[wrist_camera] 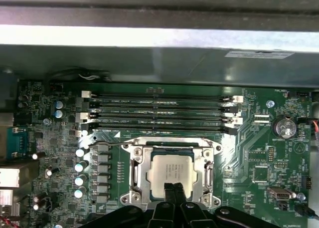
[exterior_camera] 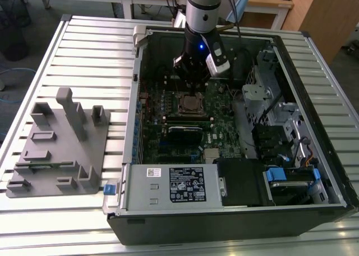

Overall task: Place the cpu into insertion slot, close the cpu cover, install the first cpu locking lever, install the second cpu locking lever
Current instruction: 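Install the first cpu locking lever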

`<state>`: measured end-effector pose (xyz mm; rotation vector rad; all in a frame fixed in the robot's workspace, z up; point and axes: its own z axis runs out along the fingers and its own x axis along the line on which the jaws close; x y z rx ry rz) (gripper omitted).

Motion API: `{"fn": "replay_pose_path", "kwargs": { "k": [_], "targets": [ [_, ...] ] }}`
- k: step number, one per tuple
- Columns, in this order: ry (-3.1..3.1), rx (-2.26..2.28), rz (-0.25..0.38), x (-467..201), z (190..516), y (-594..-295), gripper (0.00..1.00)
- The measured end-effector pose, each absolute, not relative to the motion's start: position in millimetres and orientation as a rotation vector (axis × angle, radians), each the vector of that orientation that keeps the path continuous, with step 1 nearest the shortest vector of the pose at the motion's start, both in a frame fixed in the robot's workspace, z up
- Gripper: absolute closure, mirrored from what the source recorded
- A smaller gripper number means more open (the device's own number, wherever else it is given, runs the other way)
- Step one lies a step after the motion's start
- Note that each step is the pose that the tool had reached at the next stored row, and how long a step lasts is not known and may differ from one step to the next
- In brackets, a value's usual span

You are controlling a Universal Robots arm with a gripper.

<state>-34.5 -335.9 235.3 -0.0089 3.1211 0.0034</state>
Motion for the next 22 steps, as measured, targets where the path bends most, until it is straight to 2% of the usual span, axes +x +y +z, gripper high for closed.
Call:
{"fn": "replay_pose_path", "kwargs": {
  "k": [22],
  "targets": [
    [3.121, -0.009, 0.003, -41.8, 244.2, -335.7, 0.89]
  ]
}}
